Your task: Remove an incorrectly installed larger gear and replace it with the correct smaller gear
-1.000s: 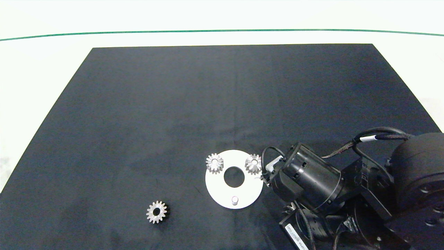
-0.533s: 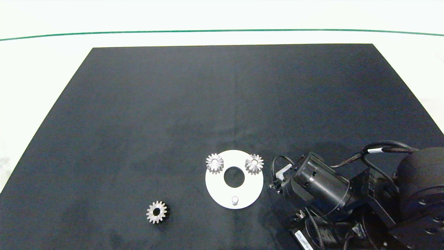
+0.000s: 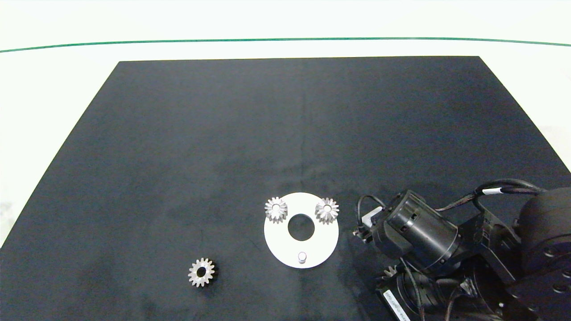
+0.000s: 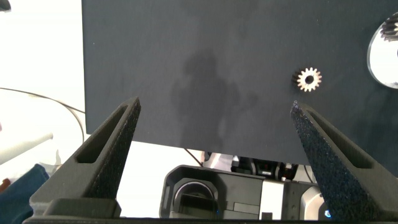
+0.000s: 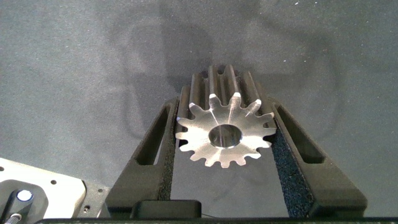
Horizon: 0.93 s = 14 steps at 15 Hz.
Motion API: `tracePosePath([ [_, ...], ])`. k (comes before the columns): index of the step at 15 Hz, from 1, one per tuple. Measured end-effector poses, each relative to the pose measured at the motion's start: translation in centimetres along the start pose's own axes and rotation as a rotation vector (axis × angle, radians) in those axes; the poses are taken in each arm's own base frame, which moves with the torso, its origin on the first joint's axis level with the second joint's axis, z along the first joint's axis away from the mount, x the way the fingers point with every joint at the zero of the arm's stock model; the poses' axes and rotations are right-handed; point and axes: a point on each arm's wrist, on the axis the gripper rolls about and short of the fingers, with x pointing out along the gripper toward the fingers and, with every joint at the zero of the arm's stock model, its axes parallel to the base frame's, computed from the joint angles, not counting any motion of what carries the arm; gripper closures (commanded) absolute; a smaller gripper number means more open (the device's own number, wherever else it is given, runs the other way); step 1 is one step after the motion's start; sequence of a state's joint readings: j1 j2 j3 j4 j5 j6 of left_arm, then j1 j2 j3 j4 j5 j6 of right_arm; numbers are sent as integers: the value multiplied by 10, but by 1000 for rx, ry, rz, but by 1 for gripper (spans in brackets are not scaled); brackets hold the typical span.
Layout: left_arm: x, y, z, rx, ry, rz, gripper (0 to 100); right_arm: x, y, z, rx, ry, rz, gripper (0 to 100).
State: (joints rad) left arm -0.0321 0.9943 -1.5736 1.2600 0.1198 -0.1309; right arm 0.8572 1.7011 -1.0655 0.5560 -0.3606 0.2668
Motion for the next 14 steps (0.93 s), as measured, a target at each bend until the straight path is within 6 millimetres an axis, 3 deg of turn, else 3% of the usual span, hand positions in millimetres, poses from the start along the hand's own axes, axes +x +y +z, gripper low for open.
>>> tracePosePath([
  [4,0,0,0,0,0,0,0,0,0,0,0,-1,0,100],
  [5,0,0,0,0,0,0,0,0,0,0,1,-2,0,0],
  [14,0,0,0,0,1,0,0,-12,-3,-1,-2,-40,4,0],
])
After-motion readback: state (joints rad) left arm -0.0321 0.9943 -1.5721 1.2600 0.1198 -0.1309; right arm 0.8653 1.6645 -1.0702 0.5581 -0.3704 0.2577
